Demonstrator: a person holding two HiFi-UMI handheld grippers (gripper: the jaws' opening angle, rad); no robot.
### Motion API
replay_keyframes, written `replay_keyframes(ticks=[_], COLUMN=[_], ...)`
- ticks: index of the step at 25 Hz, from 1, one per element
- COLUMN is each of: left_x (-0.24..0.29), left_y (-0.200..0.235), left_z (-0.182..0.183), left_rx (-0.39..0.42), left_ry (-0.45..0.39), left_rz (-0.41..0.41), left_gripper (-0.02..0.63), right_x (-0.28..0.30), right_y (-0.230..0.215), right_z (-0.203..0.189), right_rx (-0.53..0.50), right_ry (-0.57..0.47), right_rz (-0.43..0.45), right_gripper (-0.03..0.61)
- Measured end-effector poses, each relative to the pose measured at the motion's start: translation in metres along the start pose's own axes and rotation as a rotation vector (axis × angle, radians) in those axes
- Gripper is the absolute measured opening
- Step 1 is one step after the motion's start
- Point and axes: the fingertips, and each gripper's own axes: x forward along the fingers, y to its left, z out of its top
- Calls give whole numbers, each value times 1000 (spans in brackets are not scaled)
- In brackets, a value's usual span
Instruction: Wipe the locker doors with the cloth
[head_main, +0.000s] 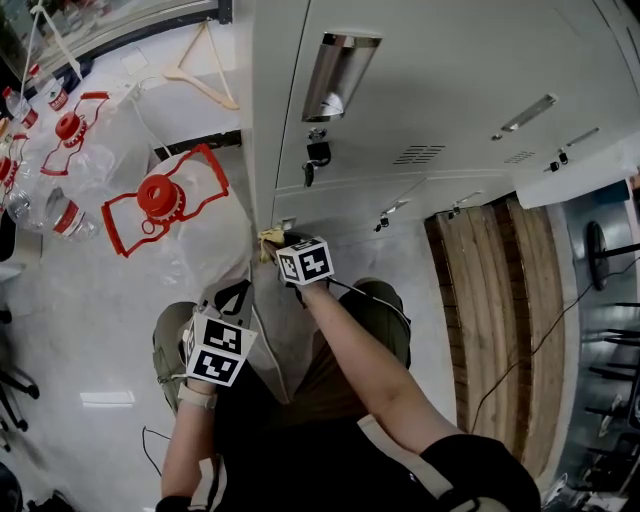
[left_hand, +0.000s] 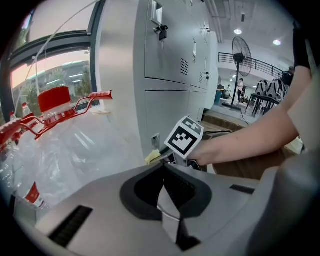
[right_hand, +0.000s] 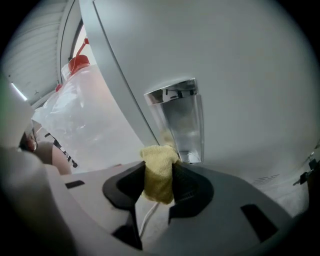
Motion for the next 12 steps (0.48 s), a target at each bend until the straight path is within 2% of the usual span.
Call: replay_keyframes(ticks=[8, 12], left_x=[9, 14], left_y=[-2, -7], left_z=[0, 2], left_rx=[-3, 1], left_ry=[16, 23], left_rz=[-7, -19], left_gripper=[8, 8], right_x=[-7, -18], right_y=[-6, -19], right_z=[2, 7], right_rx=[5, 21], right_ry=[27, 16], right_rz=[39, 28], right_gripper=[141, 141])
